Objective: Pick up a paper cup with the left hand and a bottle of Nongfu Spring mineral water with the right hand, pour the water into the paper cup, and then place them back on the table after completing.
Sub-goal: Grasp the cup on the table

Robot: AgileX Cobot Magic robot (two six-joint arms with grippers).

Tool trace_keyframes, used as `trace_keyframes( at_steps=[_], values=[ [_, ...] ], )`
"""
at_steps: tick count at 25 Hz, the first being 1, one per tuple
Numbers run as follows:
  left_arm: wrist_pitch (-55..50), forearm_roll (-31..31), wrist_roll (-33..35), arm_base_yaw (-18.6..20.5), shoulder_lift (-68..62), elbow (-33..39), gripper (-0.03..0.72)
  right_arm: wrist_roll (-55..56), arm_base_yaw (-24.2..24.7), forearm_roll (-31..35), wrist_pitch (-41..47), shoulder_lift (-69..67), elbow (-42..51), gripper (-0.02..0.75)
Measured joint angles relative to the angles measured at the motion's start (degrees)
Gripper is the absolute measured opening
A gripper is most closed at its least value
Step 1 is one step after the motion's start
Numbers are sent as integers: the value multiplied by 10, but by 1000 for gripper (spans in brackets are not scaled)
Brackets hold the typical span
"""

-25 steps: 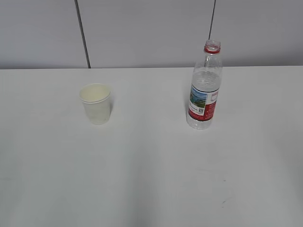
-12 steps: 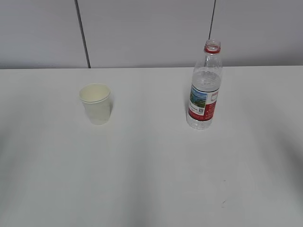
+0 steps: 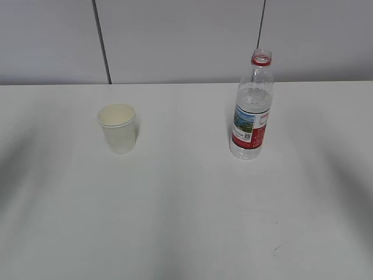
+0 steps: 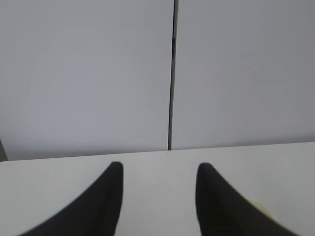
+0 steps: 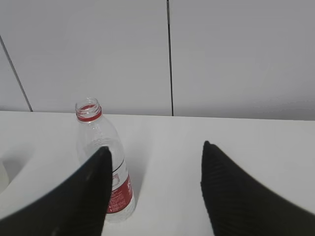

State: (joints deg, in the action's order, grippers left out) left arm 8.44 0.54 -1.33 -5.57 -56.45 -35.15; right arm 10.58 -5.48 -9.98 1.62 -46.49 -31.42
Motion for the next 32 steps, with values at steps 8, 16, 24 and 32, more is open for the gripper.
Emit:
trace_keyframes(
  at_steps=[8,16,24,32],
  values=[
    [252,-23,-45,0,-168,68,311,0,0,-1,-37,-46,0,428],
    [473,-153,-122,0,-318,134,311,0,0,-1,-71,-65,0,428],
    [562,-207,-123,0,-434,140,311,0,0,-1,-89,-72,0,428],
    [567,-250,-123,0,-535,130,340,0,0,-2,-90,-72,0,428]
  ],
)
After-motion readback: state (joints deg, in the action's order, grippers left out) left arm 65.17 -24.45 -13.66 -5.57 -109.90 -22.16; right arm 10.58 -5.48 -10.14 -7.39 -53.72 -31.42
